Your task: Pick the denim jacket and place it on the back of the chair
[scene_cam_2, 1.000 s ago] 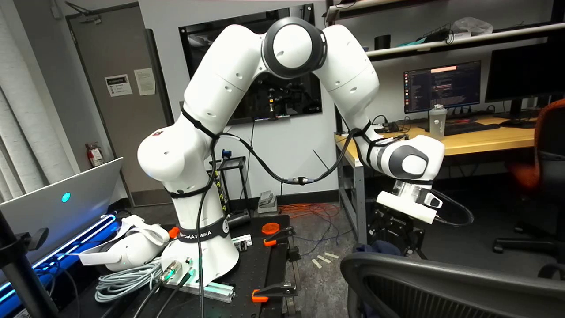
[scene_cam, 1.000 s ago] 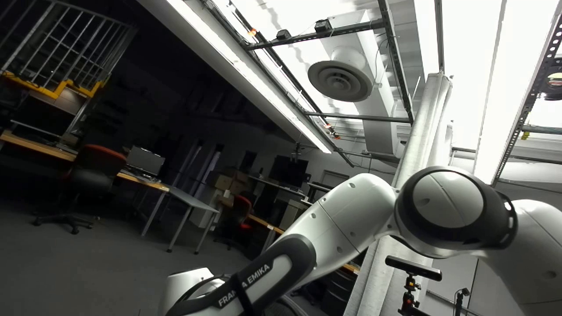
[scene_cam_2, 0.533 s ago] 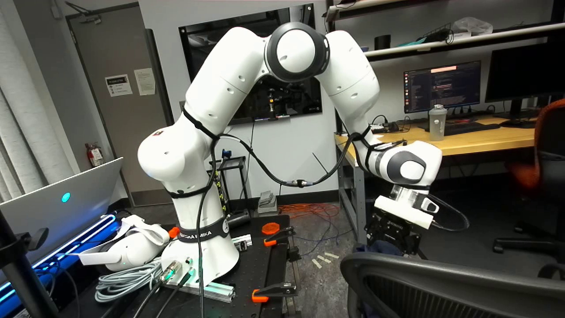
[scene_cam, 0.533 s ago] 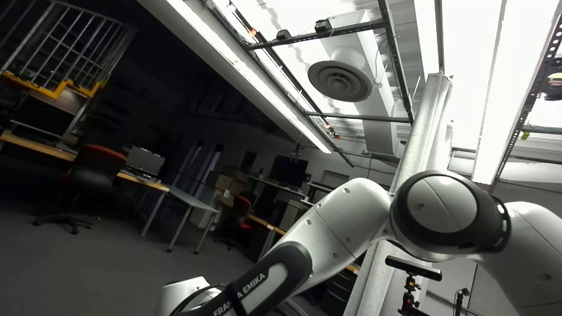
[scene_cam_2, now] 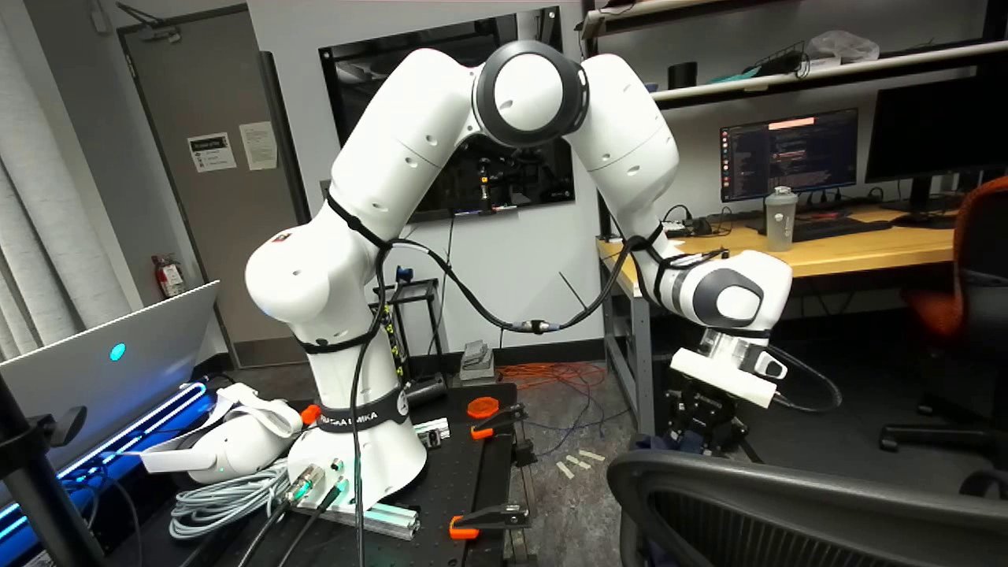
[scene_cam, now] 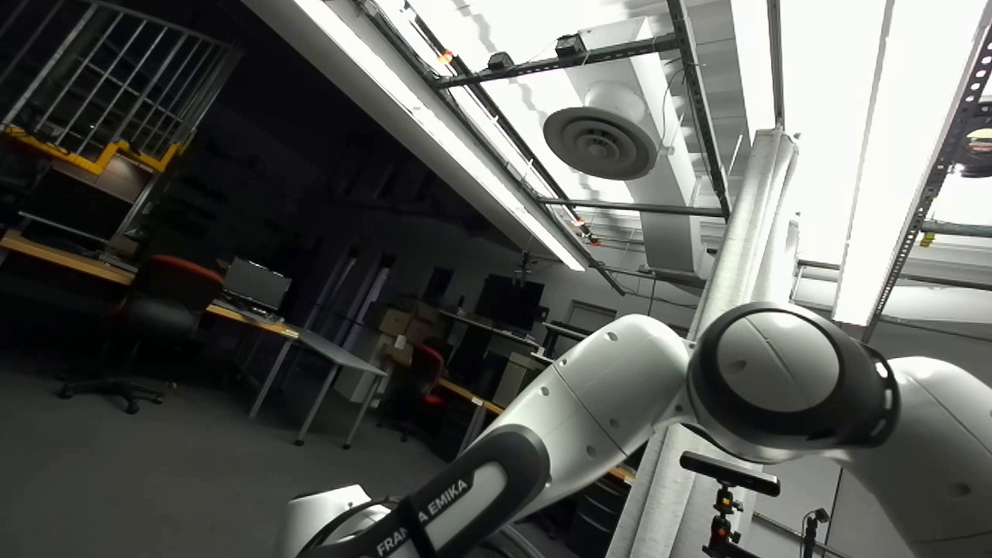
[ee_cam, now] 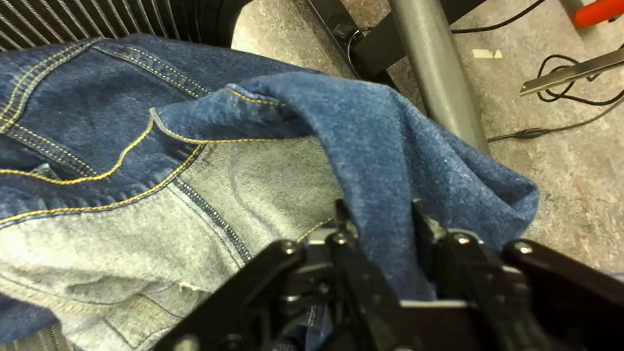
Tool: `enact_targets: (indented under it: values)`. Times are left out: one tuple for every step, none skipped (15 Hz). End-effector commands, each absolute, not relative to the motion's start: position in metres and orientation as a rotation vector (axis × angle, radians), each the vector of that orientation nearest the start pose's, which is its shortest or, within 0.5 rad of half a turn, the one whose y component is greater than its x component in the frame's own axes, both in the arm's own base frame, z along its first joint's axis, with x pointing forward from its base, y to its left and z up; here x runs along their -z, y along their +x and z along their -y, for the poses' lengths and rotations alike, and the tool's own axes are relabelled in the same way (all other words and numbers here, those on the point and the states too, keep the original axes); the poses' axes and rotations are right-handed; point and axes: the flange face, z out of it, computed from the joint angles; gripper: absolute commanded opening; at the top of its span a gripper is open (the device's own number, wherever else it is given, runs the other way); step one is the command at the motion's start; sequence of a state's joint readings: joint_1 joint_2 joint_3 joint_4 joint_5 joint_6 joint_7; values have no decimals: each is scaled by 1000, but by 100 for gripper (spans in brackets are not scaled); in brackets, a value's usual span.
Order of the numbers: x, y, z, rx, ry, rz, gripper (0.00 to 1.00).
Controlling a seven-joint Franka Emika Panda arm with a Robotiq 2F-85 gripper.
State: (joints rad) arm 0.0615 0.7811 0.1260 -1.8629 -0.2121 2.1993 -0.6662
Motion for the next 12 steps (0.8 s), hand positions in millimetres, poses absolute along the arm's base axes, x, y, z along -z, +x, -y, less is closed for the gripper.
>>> enact_targets:
  values:
    - [-77, 575, -99, -603, -2673, 1398, 4]
    - [-80, 577, -97, -592, -2687, 1378, 1]
    - [-85, 579, -95, -579, -2705, 1357, 0]
    - [-91, 581, -94, -563, -2721, 1336, 0]
    - [-99, 582, -92, -545, -2741, 1311, 2]
    - [-108, 584, -89, -526, -2762, 1286, 2]
    - [-119, 586, -87, -507, -2784, 1260, 2]
    - [-133, 589, -85, -483, -2804, 1241, 2]
    - [-150, 592, -83, -450, -2830, 1224, 2]
    - [-166, 597, -82, -412, -2853, 1206, 2]
    - [-188, 602, -80, -363, -2876, 1184, 2]
    - [-207, 607, -78, -320, -2898, 1163, 2]
